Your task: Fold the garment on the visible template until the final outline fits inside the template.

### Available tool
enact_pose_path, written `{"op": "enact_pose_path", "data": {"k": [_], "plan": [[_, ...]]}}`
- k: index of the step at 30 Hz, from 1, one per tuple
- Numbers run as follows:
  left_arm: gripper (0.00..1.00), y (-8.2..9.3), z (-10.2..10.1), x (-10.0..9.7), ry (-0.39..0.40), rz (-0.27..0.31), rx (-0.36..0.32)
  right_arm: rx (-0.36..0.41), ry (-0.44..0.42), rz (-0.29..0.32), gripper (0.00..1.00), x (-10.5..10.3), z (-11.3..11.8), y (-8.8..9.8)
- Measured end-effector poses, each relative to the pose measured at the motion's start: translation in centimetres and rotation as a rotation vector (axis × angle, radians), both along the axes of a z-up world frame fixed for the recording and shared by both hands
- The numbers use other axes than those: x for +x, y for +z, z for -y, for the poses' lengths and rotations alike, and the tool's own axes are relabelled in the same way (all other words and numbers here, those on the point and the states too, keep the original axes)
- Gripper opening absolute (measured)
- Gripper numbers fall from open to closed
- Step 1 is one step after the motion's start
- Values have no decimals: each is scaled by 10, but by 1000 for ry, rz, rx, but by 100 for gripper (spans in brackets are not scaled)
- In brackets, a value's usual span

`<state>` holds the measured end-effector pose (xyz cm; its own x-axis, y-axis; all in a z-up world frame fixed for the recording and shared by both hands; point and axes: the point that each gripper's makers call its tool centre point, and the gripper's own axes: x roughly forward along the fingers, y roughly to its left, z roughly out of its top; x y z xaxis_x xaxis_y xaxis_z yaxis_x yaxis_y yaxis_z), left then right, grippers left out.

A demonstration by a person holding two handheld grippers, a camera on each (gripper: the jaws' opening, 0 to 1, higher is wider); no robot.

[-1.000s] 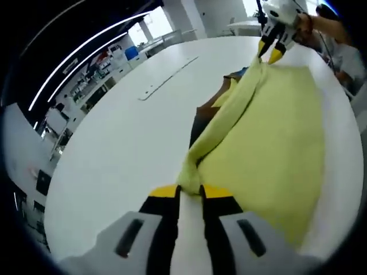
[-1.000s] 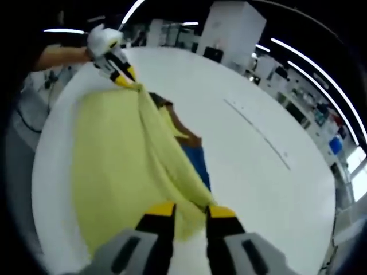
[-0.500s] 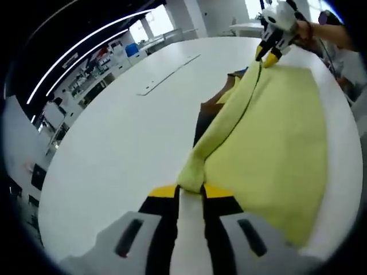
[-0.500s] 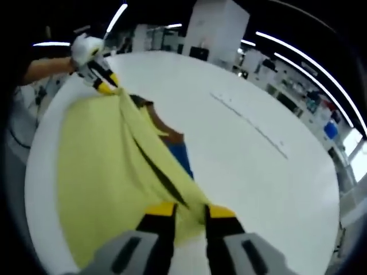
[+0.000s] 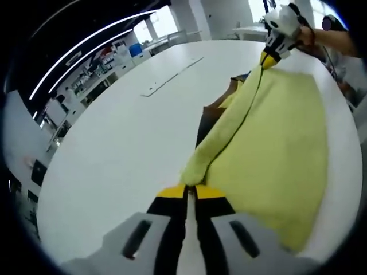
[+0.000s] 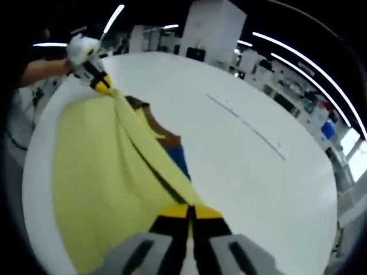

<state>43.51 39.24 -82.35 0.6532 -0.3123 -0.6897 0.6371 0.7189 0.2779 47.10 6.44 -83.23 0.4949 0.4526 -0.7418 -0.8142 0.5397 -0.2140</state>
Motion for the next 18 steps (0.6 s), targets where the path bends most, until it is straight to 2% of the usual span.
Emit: {"op": "enact_pose_path", "data": {"k": [3,6,9,13,16,18], "plan": [[0,15,-1,7,50,44,-51,2,-2,38,0,3,0,9],[0,21,-3,11,103,51,-97,32,-49,73,0,14,1,17],[0,21,-7,17,155,49,-154,105,-126,78,0,24,-1,22],[0,22,-6,20,192,53,-182,134,-189,82,0,34,3,24],[2,25,-12,24,248,64,-219,188,-248,42,14,34,5,25],[10,26,-14,23,283,56,-252,188,-260,35,22,33,8,24]]}}
